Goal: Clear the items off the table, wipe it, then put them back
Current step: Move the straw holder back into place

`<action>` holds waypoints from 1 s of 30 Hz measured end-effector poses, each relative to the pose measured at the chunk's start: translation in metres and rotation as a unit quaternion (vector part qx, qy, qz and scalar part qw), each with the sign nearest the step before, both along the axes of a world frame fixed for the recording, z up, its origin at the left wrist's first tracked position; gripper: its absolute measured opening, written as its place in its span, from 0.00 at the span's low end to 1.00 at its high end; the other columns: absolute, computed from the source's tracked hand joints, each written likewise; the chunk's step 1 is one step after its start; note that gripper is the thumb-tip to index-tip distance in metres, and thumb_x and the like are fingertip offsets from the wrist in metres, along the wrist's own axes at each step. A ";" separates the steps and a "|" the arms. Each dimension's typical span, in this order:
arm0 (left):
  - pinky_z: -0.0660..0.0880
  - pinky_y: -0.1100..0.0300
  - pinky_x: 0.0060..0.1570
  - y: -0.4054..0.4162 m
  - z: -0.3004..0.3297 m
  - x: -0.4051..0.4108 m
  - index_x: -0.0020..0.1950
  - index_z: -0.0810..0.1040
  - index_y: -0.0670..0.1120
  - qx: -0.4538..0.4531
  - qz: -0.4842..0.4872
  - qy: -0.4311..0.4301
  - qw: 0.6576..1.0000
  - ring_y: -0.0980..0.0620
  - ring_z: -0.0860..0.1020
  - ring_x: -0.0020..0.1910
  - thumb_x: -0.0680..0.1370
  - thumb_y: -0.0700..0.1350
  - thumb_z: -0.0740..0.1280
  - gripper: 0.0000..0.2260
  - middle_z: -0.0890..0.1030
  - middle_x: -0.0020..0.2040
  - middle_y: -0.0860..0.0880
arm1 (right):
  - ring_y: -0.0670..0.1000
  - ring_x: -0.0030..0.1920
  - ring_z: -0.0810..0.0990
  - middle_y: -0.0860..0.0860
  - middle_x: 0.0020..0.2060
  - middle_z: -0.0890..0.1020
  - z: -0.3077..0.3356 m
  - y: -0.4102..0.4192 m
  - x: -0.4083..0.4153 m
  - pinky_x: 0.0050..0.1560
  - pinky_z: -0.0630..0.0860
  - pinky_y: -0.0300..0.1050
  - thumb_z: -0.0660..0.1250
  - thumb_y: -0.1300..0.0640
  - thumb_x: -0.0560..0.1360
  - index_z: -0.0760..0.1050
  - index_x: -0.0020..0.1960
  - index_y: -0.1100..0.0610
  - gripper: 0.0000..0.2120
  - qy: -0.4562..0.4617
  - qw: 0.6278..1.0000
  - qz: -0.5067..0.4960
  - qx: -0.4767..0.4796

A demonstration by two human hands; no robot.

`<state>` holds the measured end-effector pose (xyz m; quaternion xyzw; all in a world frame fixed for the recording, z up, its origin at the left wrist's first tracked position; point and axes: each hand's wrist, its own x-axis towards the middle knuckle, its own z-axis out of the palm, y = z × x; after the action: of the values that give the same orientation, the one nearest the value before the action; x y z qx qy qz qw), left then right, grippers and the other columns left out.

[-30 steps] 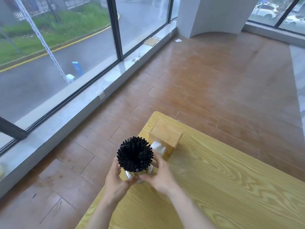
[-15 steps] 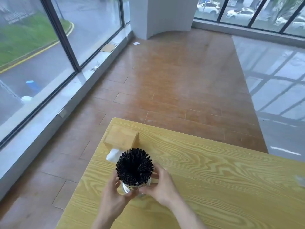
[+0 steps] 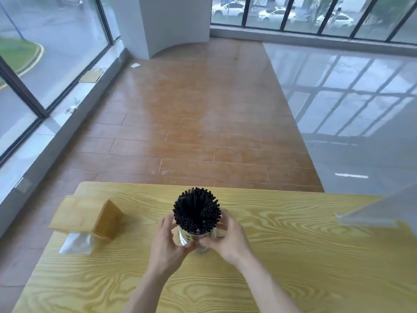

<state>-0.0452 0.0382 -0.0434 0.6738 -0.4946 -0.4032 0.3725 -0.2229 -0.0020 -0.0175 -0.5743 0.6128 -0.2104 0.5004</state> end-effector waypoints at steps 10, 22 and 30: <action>0.76 0.52 0.60 -0.056 -0.002 -0.005 0.66 0.70 0.62 -0.003 0.024 -0.042 0.999 0.55 0.77 0.62 0.66 0.50 0.82 0.33 0.76 0.63 0.57 | 0.43 0.59 0.79 0.39 0.59 0.79 -0.011 -0.055 0.006 0.60 0.76 0.42 0.84 0.56 0.64 0.68 0.71 0.46 0.41 -0.020 0.999 -0.024 -0.015; 0.70 0.57 0.60 -0.057 -0.002 -0.010 0.57 0.67 0.68 0.022 0.052 -0.031 0.998 0.58 0.73 0.65 0.72 0.42 0.77 0.28 0.74 0.58 0.70 | 0.41 0.61 0.78 0.37 0.59 0.77 -0.019 -0.053 0.012 0.63 0.75 0.40 0.82 0.55 0.68 0.66 0.68 0.41 0.36 -0.024 0.999 -0.040 -0.019; 0.70 0.54 0.68 -0.032 0.006 0.004 0.81 0.56 0.55 0.051 0.069 -0.051 0.995 0.55 0.71 0.72 0.74 0.43 0.76 0.41 0.69 0.74 0.59 | 0.47 0.61 0.80 0.45 0.67 0.78 -0.019 -0.030 0.009 0.62 0.75 0.43 0.79 0.52 0.71 0.63 0.77 0.46 0.40 0.026 0.998 -0.052 -0.008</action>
<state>-0.0415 0.0062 -0.0369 0.7443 -0.4441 -0.3661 0.3389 -0.2141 -0.0317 -0.0361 -0.5509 0.6528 -0.2263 0.4682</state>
